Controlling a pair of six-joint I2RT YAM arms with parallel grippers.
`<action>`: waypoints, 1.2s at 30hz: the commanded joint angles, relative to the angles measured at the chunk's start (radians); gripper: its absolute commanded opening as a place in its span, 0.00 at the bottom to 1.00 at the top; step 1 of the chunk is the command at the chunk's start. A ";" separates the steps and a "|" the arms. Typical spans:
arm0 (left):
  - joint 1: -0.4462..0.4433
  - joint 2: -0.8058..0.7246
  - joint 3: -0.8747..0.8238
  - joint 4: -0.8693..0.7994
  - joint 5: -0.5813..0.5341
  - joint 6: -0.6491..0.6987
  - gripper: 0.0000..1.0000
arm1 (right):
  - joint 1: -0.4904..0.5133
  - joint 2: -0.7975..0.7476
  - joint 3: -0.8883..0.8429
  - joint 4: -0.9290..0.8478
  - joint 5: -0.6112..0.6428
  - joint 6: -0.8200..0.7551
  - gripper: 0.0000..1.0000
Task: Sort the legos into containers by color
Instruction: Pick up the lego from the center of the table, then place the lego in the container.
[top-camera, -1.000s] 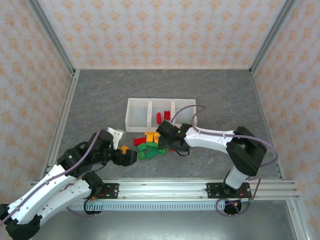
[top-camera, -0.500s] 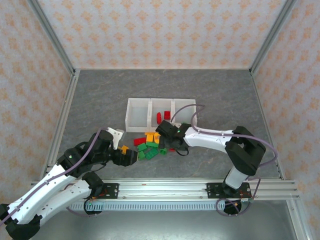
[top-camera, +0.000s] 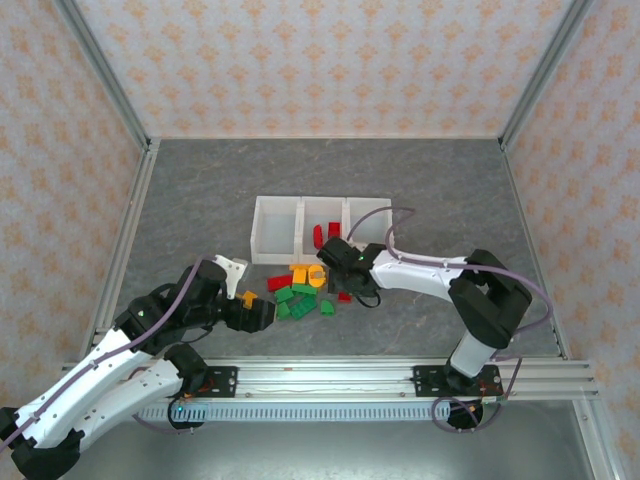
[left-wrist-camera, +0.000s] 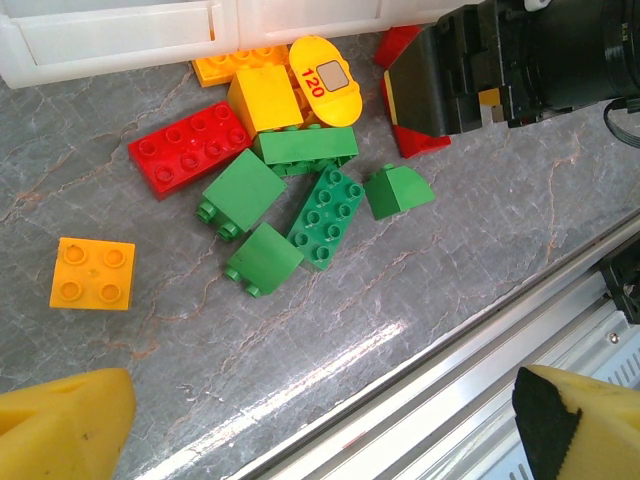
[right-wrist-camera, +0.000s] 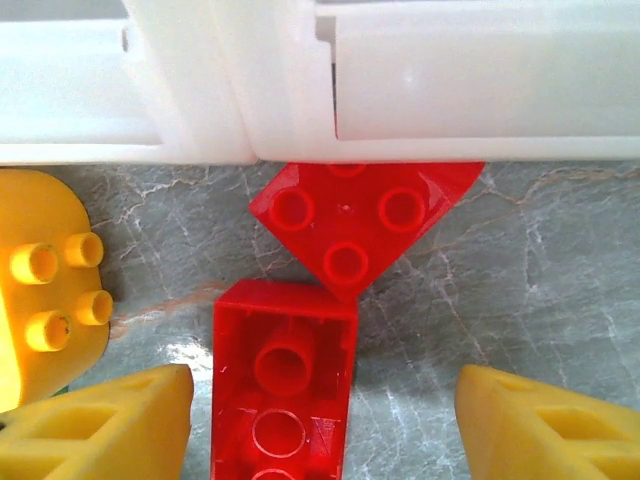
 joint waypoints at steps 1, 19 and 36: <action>-0.009 0.000 0.017 0.018 -0.012 -0.008 0.99 | -0.002 0.030 0.002 0.011 0.035 -0.019 0.66; -0.009 0.007 0.016 0.018 -0.015 -0.008 0.99 | 0.030 -0.134 0.106 -0.100 0.089 -0.009 0.15; -0.009 0.009 0.015 0.024 0.009 0.004 0.99 | -0.072 0.173 0.555 -0.090 0.104 -0.227 0.16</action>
